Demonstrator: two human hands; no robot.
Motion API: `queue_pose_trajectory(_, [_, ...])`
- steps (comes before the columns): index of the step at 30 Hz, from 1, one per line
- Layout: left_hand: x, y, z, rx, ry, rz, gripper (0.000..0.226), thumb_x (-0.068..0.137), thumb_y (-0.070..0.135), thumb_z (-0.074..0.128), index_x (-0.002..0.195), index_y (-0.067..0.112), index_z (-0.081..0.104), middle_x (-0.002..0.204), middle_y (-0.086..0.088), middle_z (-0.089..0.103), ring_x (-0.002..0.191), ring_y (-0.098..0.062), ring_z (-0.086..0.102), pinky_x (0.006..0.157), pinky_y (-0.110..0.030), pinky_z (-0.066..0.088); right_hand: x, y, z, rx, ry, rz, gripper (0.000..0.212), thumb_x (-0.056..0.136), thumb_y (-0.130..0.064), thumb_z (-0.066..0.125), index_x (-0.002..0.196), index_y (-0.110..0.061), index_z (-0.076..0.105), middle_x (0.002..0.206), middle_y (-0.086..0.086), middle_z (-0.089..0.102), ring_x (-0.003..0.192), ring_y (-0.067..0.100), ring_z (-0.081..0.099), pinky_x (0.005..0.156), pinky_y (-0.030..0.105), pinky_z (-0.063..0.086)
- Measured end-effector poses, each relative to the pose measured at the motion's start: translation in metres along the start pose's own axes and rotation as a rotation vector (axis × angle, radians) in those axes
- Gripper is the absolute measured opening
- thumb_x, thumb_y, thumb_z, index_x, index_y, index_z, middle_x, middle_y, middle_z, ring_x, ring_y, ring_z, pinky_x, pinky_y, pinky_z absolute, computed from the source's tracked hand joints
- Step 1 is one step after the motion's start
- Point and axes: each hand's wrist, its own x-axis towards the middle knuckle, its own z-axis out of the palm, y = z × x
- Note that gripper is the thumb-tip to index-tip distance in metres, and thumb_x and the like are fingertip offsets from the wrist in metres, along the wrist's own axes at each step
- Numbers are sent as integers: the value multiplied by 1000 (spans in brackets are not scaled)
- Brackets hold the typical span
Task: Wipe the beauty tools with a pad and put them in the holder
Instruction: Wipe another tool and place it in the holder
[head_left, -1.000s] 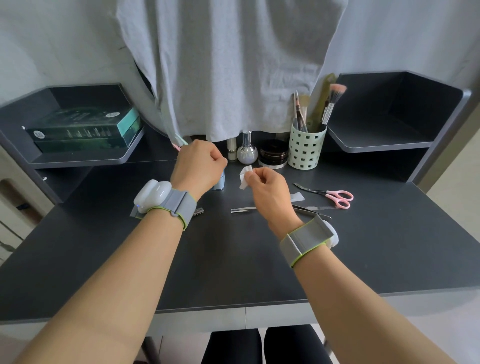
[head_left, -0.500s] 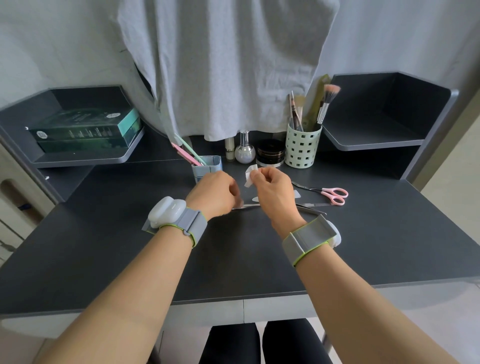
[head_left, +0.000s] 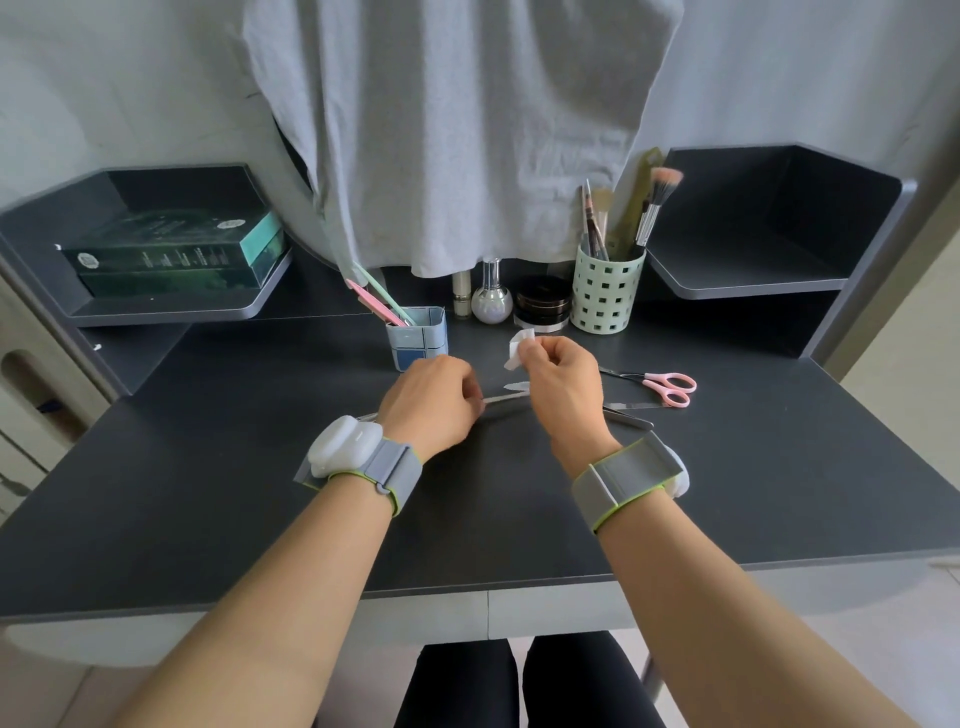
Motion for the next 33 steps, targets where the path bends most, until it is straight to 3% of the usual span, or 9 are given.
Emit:
queue_pose_trajectory(8, [-3, -4, -8, -119, 189, -62, 7, 89, 26, 68, 86, 25, 74, 84, 5, 70, 88, -21, 64, 78, -36, 55, 0, 3, 5, 133, 67, 113, 17, 97, -26, 58, 92, -15, 69, 71, -7, 60, 69, 12, 51, 69, 29, 41])
queue_pose_trajectory(15, [-3, -1, -8, -207, 283, -39, 7, 89, 23, 70, 84, 24, 74, 77, 9, 68, 80, -14, 65, 76, -31, 55, -5, -4, 15, 258, 3, 218, 22, 95, -24, 62, 74, -19, 65, 64, -5, 55, 61, 12, 46, 66, 31, 41])
queue_pose_trajectory(23, [-6, 6, -5, -294, 298, -33, 3, 86, 26, 74, 88, 23, 75, 76, 10, 70, 78, -14, 66, 77, -36, 57, -8, -14, 21, 308, -75, 182, 18, 94, -28, 68, 81, -16, 68, 73, -1, 58, 72, 14, 48, 71, 33, 44])
queue_pose_trajectory(33, [-10, 9, -5, -267, 292, -9, 3, 88, 26, 74, 90, 23, 74, 79, 9, 70, 76, -13, 65, 75, -38, 58, -6, -15, 18, 286, -60, 151, 22, 92, -26, 69, 75, -14, 65, 70, 1, 54, 66, 14, 44, 67, 32, 42])
